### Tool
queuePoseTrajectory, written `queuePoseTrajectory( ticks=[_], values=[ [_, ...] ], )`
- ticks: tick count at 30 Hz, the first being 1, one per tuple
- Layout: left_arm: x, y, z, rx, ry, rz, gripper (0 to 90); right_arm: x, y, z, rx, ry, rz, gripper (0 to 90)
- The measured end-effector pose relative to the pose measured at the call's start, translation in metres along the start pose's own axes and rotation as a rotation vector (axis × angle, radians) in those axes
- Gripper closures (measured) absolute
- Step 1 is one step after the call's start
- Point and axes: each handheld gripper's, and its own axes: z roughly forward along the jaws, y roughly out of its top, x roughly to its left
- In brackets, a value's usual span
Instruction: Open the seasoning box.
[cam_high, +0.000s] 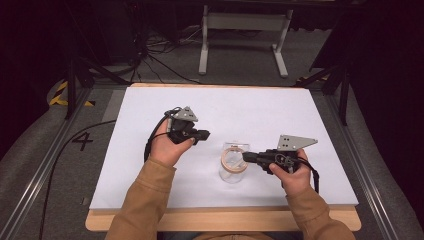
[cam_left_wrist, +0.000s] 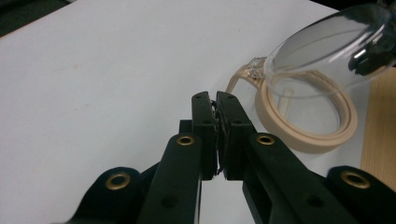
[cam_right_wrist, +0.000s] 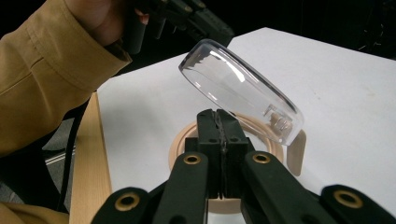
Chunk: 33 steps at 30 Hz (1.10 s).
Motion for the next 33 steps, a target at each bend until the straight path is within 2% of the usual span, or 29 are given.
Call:
queuePoseTrajectory(
  ticks=[1,6,7,10,17,21,28,33],
  values=[
    [0.000,-0.003,-0.002,-0.001,0.002,-0.017,86.2,-0.001,0.001,0.000,-0.002,0.002,0.002,90.0],
    [0.003,-0.011,-0.012,0.018,0.019,-0.032,86.5,-0.006,0.005,0.001,-0.010,0.004,-0.003,90.0],
    [0.005,-0.014,-0.017,0.017,0.024,-0.049,86.6,-0.008,0.008,0.002,-0.013,0.006,-0.005,90.0],
    [0.006,-0.019,-0.021,0.015,0.032,-0.063,86.6,-0.010,0.009,0.003,-0.014,0.008,-0.005,90.0],
    [0.010,-0.030,-0.033,0.036,0.046,-0.101,86.5,-0.021,0.014,0.004,-0.020,-0.011,-0.010,90.0],
    [0.010,-0.036,-0.039,0.049,0.057,-0.123,86.6,-0.029,0.015,0.007,-0.022,-0.033,0.005,90.0],
    [0.010,-0.044,-0.047,0.050,0.073,-0.136,86.4,-0.039,0.015,0.012,-0.003,-0.075,0.001,90.0],
    [0.010,-0.046,-0.049,0.049,0.075,-0.136,86.2,-0.041,0.016,0.013,-0.004,-0.071,0.008,90.0]
  ],
)
